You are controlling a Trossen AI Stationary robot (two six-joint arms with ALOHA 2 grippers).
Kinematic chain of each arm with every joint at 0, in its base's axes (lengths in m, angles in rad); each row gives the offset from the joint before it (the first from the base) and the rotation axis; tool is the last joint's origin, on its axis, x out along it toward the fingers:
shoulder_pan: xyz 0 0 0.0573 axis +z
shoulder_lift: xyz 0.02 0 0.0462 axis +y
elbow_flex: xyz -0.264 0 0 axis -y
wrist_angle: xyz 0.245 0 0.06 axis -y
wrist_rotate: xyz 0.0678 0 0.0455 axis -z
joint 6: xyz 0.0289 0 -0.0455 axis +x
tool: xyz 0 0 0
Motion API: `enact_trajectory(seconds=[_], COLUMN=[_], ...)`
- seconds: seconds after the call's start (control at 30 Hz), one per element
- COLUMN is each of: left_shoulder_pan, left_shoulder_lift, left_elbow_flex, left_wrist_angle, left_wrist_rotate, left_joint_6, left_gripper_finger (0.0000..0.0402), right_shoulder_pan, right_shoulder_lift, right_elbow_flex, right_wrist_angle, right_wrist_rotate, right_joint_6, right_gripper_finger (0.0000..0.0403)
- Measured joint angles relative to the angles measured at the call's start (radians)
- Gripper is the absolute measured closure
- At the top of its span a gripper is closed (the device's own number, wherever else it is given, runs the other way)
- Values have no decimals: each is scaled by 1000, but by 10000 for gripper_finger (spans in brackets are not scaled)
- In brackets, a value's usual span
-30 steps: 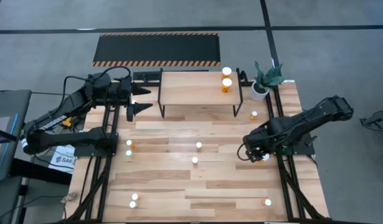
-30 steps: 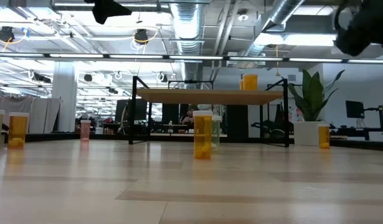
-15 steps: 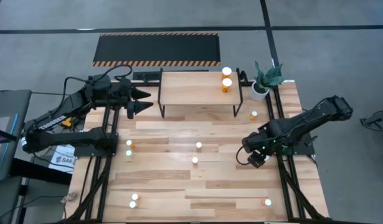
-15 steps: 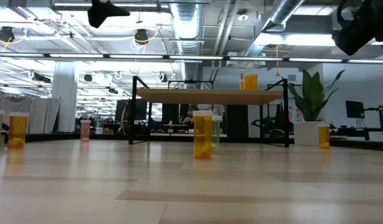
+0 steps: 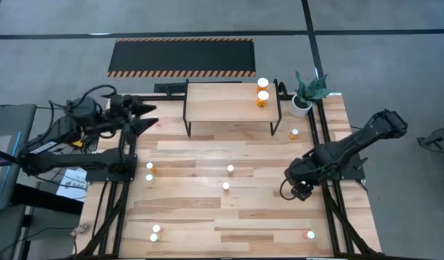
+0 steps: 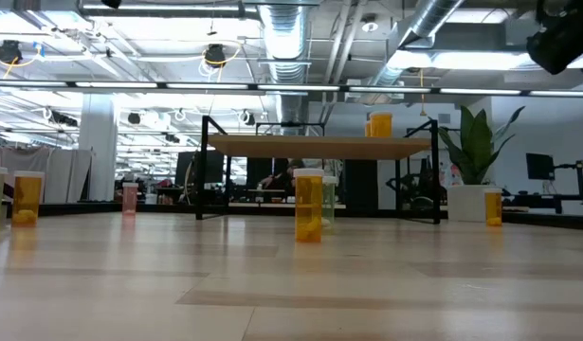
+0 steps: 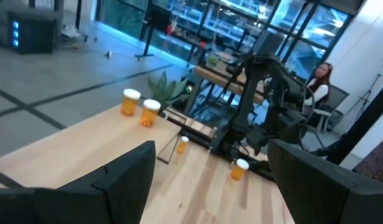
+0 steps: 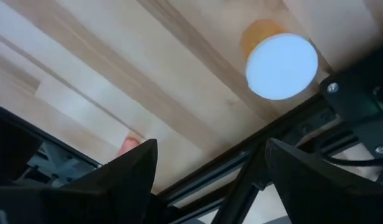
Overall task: Pick and place medicine bottles onto shelf by color
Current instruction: Put the large orange pill bottle on the shelf aligned with the other large orange pill bottles
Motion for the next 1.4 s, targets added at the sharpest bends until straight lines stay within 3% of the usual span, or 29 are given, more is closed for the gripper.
enact_trajectory(seconds=[0.13,0.47,0.73,0.93,1.4], left_shoulder_pan=[-1,-1,0,0,0], left_shoulder_lift=[3,2,2,2,2], left_elbow_flex=[-24,-228,-241,-241,-241], left_wrist_angle=[36,341,340,360,362], left_wrist_rotate=[50,202,214,209,208], left_joint_6=[24,18,5,-17,-37], left_gripper_finger=[105,105,105,105,105], right_shoulder_pan=[-19,-160,-225,-233,-223], right_shoulder_lift=[0,4,4,4,10], right_elbow_flex=[0,-26,-116,-210,-230], right_wrist_angle=[-1,-27,-42,46,113], right_wrist_rotate=[-19,-18,26,24,23], right_joint_6=[21,-80,-120,-130,-106], right_gripper_finger=[83,55,49,49,68])
